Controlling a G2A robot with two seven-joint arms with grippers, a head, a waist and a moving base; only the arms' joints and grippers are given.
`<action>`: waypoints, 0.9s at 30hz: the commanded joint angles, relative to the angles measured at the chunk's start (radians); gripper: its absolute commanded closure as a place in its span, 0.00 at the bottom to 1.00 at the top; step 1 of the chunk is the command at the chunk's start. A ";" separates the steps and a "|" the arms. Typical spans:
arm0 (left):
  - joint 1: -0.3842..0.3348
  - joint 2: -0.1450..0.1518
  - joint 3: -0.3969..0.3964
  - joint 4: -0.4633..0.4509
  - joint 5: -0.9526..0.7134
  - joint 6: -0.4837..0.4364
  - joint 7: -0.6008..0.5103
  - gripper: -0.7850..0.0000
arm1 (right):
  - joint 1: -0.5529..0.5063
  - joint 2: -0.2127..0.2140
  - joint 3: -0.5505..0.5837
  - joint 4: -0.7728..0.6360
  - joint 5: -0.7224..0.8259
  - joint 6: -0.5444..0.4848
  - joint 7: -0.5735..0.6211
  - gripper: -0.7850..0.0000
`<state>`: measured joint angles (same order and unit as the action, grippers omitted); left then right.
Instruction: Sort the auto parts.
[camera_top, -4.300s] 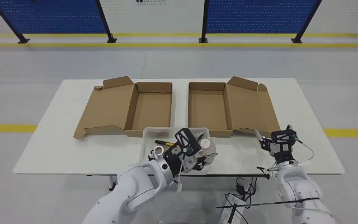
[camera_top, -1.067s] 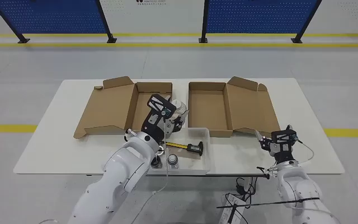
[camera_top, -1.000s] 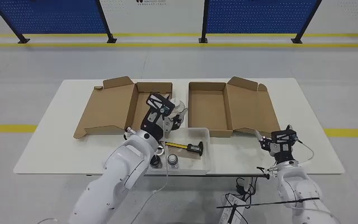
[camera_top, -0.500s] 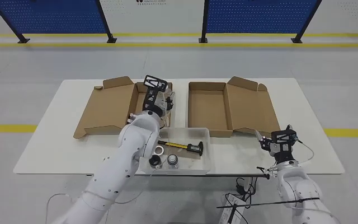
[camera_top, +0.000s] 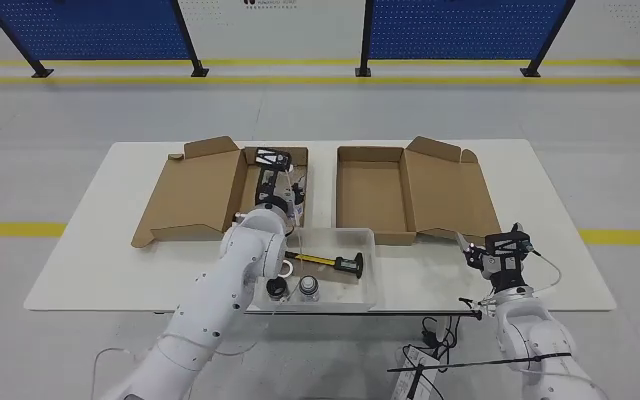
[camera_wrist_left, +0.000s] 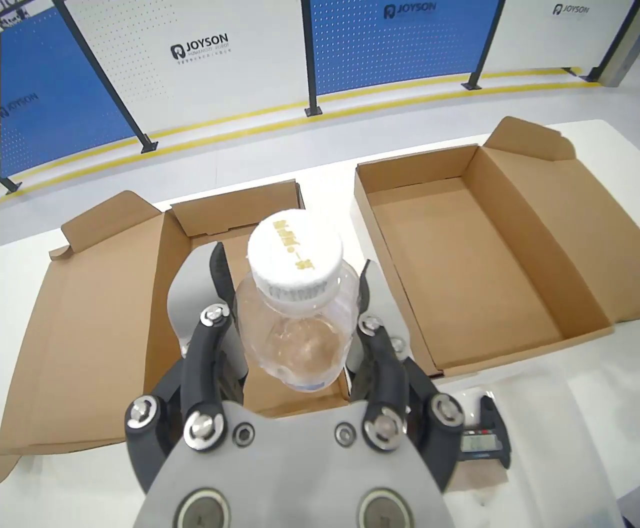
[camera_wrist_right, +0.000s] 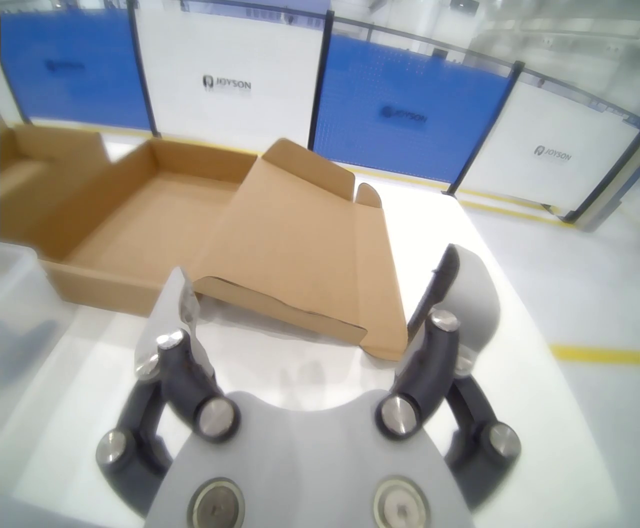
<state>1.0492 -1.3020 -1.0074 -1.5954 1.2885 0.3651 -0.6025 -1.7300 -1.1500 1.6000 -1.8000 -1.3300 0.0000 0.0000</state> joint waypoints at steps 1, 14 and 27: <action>-0.001 -0.004 -0.001 0.016 -0.009 0.004 0.002 1.00 | 0.000 0.000 0.000 0.000 0.000 0.000 0.000 0.00; -0.020 -0.025 -0.010 0.098 -0.016 0.020 0.002 1.00 | 0.000 0.000 0.000 0.000 0.000 0.000 0.000 0.00; -0.017 -0.039 -0.040 0.169 -0.035 0.018 0.028 1.00 | 0.000 0.000 0.000 0.000 0.000 0.000 0.000 0.00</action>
<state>1.0317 -1.3403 -1.0454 -1.4298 1.2545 0.3846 -0.5739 -1.7300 -1.1500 1.6000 -1.8000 -1.3300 0.0000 0.0000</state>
